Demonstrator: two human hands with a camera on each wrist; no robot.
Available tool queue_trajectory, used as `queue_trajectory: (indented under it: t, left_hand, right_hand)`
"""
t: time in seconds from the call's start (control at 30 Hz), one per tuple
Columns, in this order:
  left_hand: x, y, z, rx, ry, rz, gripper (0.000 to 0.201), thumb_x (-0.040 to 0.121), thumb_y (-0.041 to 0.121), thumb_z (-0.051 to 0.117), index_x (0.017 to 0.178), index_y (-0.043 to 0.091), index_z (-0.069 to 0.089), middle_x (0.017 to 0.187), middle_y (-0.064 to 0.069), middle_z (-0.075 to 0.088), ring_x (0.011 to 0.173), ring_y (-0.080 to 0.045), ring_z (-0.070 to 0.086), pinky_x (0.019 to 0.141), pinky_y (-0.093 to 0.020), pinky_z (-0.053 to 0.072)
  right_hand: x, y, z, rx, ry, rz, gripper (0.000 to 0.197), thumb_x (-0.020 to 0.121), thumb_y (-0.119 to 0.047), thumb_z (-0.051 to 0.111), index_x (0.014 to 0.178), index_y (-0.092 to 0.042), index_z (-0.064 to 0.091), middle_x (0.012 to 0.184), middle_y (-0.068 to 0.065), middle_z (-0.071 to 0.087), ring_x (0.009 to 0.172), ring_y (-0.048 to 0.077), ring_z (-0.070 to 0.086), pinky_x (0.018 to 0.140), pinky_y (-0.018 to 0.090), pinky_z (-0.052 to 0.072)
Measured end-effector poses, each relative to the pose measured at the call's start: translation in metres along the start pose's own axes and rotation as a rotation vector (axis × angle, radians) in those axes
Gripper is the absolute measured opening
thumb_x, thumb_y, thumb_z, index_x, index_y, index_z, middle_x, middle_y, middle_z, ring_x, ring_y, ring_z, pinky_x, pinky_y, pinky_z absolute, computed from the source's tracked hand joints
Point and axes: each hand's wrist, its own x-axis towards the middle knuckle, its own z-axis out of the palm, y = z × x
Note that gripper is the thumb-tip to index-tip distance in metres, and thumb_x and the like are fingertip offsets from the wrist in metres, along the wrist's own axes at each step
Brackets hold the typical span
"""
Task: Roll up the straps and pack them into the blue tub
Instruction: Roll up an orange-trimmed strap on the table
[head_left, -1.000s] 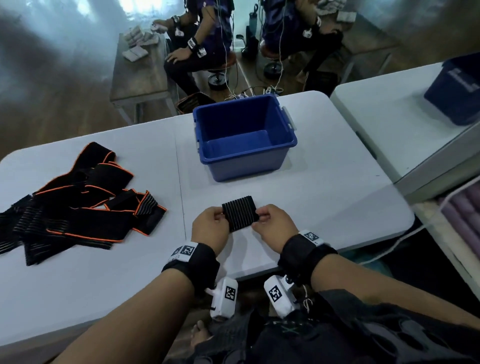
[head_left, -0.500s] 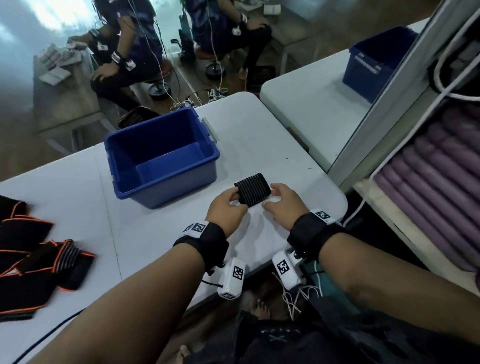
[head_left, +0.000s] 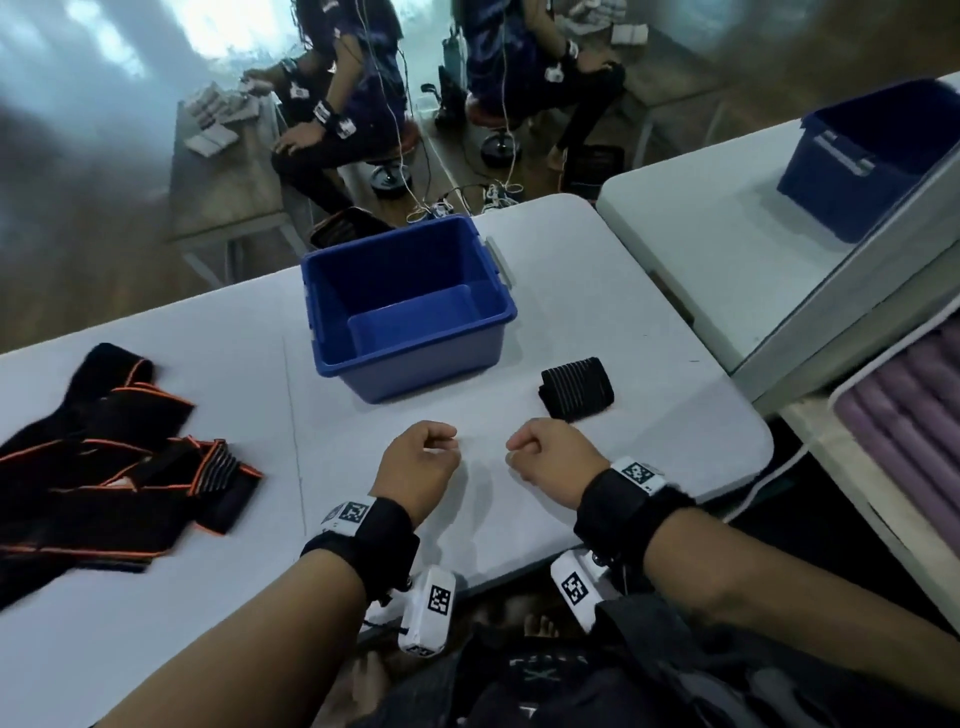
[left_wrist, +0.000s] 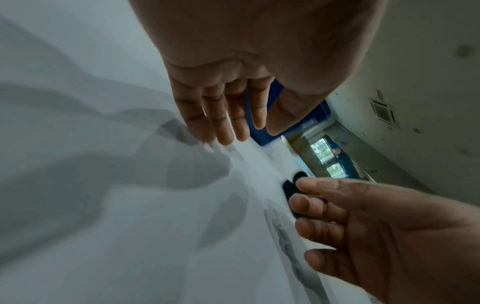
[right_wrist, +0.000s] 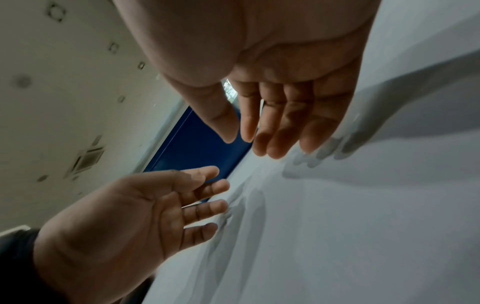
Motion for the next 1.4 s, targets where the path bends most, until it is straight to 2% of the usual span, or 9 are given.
queue_trajectory:
  t: [0.33,0.43,0.6,0.77,0.93,1.03,1.13,1.23,1.4]
  left_hand:
    - [-0.044,-0.066,-0.179,0.252,0.409,0.063,0.017,0.09,0.016,0.065,0.106,0.019,0.068,0.103,0.006,0.061,0.081,-0.002,0.055,0.08,-0.022,0.042]
    - [-0.039,-0.081,-0.22,0.315,0.494,0.079,0.024,0.088,0.019,0.067,0.112,0.02,0.068,0.112,0.003,0.055,0.095,-0.013,0.058,0.09,-0.027,0.047]
    - [-0.03,-0.1,-0.242,0.335,0.384,-0.007,0.047,0.088,0.025,0.07,0.134,0.022,0.058,0.124,0.004,0.061,0.112,-0.015,0.059,0.099,-0.027,0.045]
    - [-0.029,-0.11,-0.236,0.217,0.324,0.02,0.027,0.087,0.012,0.07,0.113,0.019,0.067,0.078,0.013,0.064,0.075,-0.002,0.059,0.079,-0.018,0.048]
    - [-0.04,-0.11,-0.249,0.146,0.297,0.166,0.021,0.092,0.008,0.062,0.097,0.023,0.076,0.091,0.016,0.069,0.088,0.005,0.061,0.081,0.0,0.039]
    - [-0.045,-0.113,-0.263,0.074,0.277,0.19,0.021,0.092,0.008,0.062,0.094,0.024,0.075,0.09,0.014,0.07,0.087,0.004,0.062,0.079,-0.01,0.043]
    - [-0.049,-0.117,-0.277,-0.035,0.307,0.171,0.022,0.091,0.005,0.063,0.09,0.024,0.074,0.076,0.015,0.066,0.067,0.009,0.06,0.066,-0.009,0.042]
    - [-0.052,-0.119,-0.295,-0.063,0.359,0.149,0.013,0.091,0.009,0.065,0.092,0.019,0.074,0.073,0.013,0.065,0.061,0.007,0.058,0.061,-0.009,0.042]
    - [-0.038,-0.145,-0.351,0.176,0.635,0.008,0.02,0.092,0.021,0.063,0.112,0.021,0.069,0.114,-0.001,0.06,0.091,-0.017,0.064,0.092,-0.032,0.052]
  right_hand:
    - [0.02,-0.101,0.155,-0.125,-0.329,-0.119,0.006,0.088,-0.016,0.067,0.084,-0.018,0.063,0.069,0.0,0.064,0.058,0.015,0.058,0.062,0.031,0.047]
    - [0.023,-0.121,0.187,-0.166,-0.349,-0.163,0.009,0.087,-0.015,0.068,0.08,-0.019,0.064,0.07,0.002,0.065,0.061,0.018,0.059,0.066,0.034,0.051]
    - [0.023,-0.15,0.222,-0.225,-0.355,-0.231,0.011,0.088,-0.013,0.067,0.081,-0.02,0.063,0.067,0.001,0.065,0.061,0.017,0.062,0.071,0.037,0.055]
    - [0.026,-0.163,0.232,-0.207,-0.285,-0.228,0.029,0.089,-0.017,0.067,0.115,-0.026,0.057,0.097,0.0,0.06,0.07,0.016,0.059,0.061,0.021,0.048]
    - [0.033,-0.178,0.238,-0.207,-0.294,-0.28,0.062,0.091,-0.019,0.062,0.138,-0.051,0.038,0.111,-0.002,0.053,0.079,0.018,0.062,0.076,0.032,0.055]
    - [0.035,-0.192,0.25,-0.159,-0.349,-0.339,0.05,0.093,-0.018,0.062,0.134,-0.045,0.051,0.102,-0.006,0.059,0.077,0.014,0.063,0.072,0.03,0.051]
    - [0.039,-0.203,0.265,-0.279,-0.352,-0.427,0.019,0.088,-0.018,0.068,0.103,-0.029,0.07,0.087,-0.009,0.069,0.077,0.012,0.064,0.077,0.037,0.056]
    - [0.043,-0.208,0.276,-0.365,-0.296,-0.425,0.008,0.085,-0.022,0.071,0.079,-0.023,0.067,0.071,-0.005,0.067,0.073,0.021,0.066,0.078,0.045,0.057]
    - [0.042,-0.216,0.279,-0.35,-0.254,-0.414,0.017,0.087,-0.026,0.069,0.073,-0.028,0.061,0.074,-0.004,0.066,0.076,0.021,0.066,0.078,0.042,0.057]
